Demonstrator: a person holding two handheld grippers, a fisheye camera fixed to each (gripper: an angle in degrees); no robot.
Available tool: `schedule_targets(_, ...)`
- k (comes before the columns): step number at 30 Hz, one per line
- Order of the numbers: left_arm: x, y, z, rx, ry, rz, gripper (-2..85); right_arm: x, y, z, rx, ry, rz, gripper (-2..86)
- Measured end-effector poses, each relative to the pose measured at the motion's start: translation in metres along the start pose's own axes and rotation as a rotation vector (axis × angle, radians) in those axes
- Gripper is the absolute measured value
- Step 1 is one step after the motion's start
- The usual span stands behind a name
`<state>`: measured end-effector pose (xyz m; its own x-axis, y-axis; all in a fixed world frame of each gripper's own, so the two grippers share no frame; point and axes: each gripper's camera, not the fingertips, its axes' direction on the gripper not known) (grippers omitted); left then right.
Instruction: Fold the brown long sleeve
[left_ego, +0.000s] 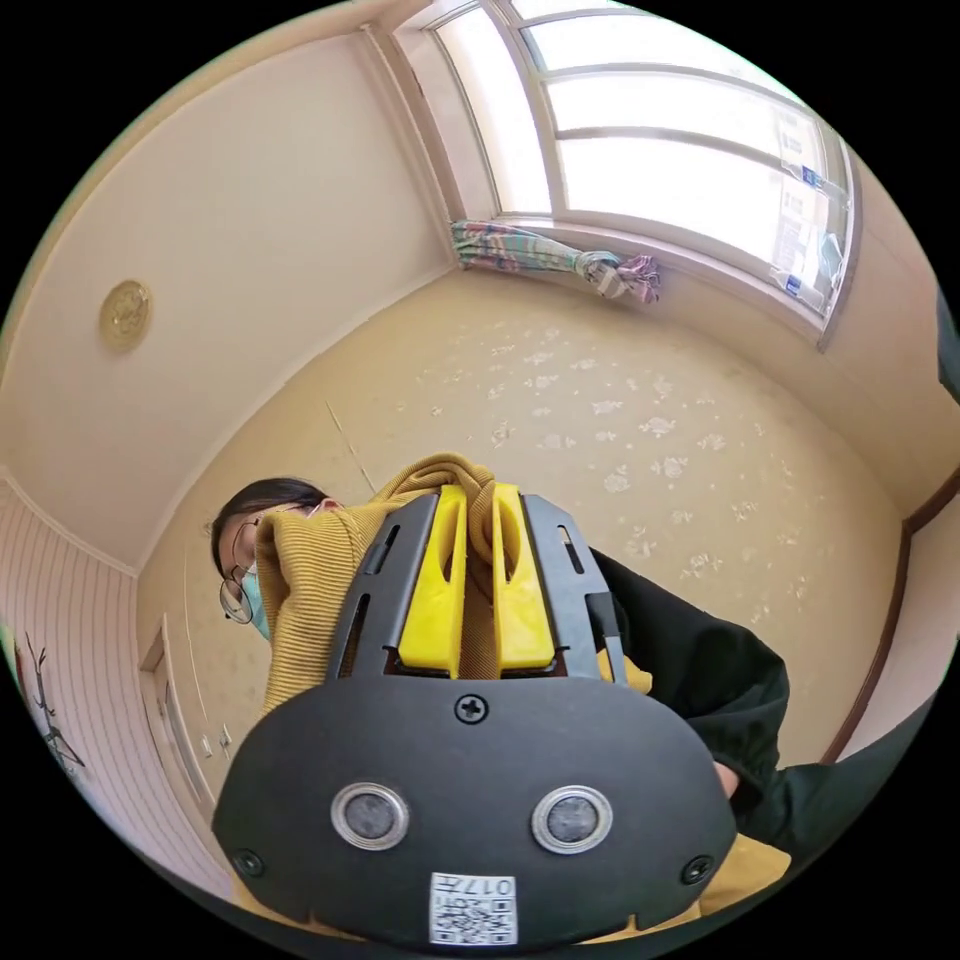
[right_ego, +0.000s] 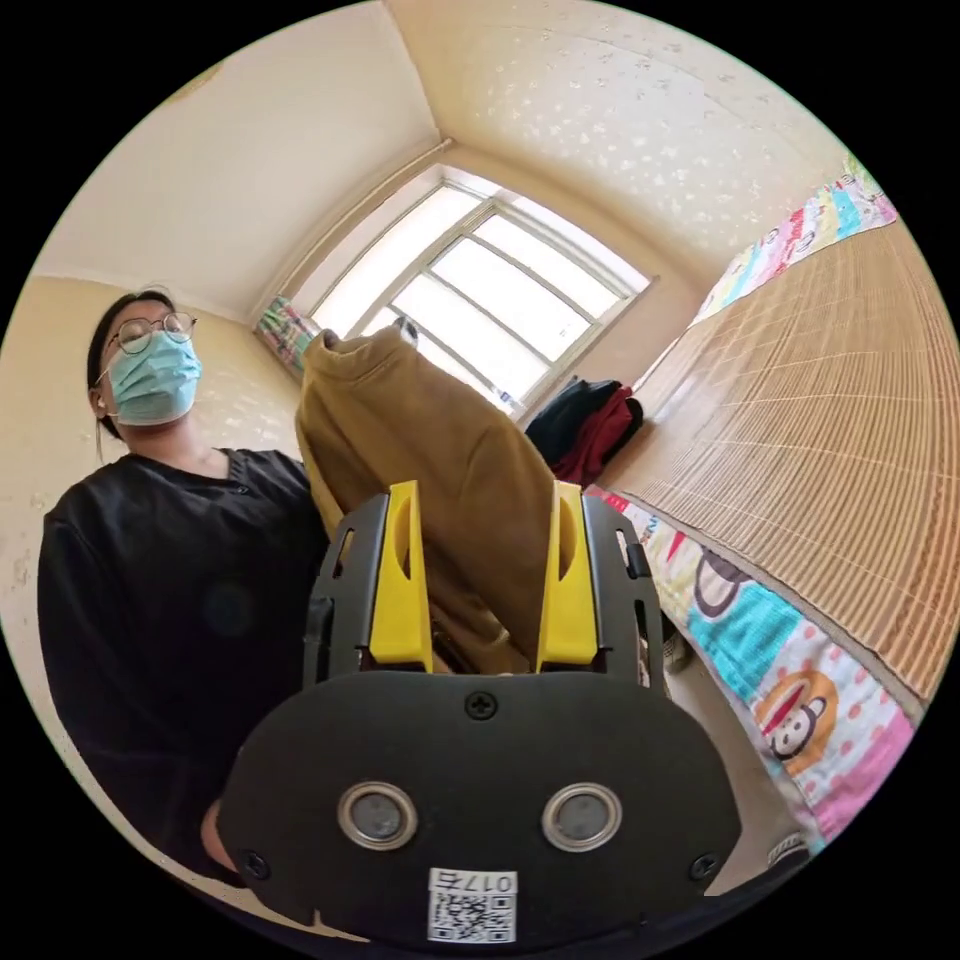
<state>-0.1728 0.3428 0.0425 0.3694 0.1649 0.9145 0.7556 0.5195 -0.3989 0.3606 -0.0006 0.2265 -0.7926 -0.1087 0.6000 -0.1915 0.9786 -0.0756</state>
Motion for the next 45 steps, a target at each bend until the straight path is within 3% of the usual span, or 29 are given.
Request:
schedule_targets(3,0.005,0.013,-0.006,0.030,0.020,0.006,4.5,0.008,-0.011,0.022,-0.002,0.115,0.045,18.4)
schedule_targets(5,-0.002,0.025,-0.009,0.045,0.023,-0.017,4.5,0.017,-0.020,0.032,-0.005,0.046,0.053,18.8)
schedule_targets(9,-0.042,0.066,-0.016,0.117,0.118,-0.113,4.5,0.047,-0.038,0.071,-0.087,-0.265,0.042,19.2)
schedule_targets(13,-0.072,0.104,-0.016,0.142,0.148,-0.215,4.5,0.077,-0.036,0.094,-0.034,-0.557,0.103,16.5)
schedule_targets(17,-0.078,0.118,-0.016,0.104,0.102,-0.283,4.5,0.069,-0.036,0.084,-0.011,-0.595,0.054,7.5)
schedule_targets(23,-0.011,0.052,0.002,-0.209,-0.232,-0.206,4.6,0.021,-0.043,-0.033,0.240,-0.265,-0.019,1.6)
schedule_targets(28,0.060,0.008,0.038,-0.454,-0.661,-0.103,4.6,-0.054,-0.021,-0.162,0.810,-0.326,-0.321,0.9)
schedule_targets(30,0.060,0.012,0.049,-0.499,-0.680,-0.090,4.5,-0.078,-0.028,-0.172,0.750,-0.189,-0.337,1.2)
schedule_targets(33,0.037,0.038,0.053,-0.483,-0.524,-0.071,4.6,-0.087,-0.048,-0.145,0.514,-0.003,-0.225,2.8)
schedule_targets(37,-0.018,0.087,0.032,-0.318,-0.270,-0.105,4.5,-0.063,-0.055,-0.058,0.261,-0.134,-0.163,8.7)
schedule_targets(40,-0.057,0.121,0.021,-0.225,-0.168,-0.149,4.5,-0.046,-0.051,0.009,0.152,-0.230,-0.146,11.4)
schedule_targets(45,-0.101,0.161,0.019,-0.151,-0.086,-0.186,4.5,-0.027,-0.030,0.106,-0.074,-0.208,-0.080,14.7)
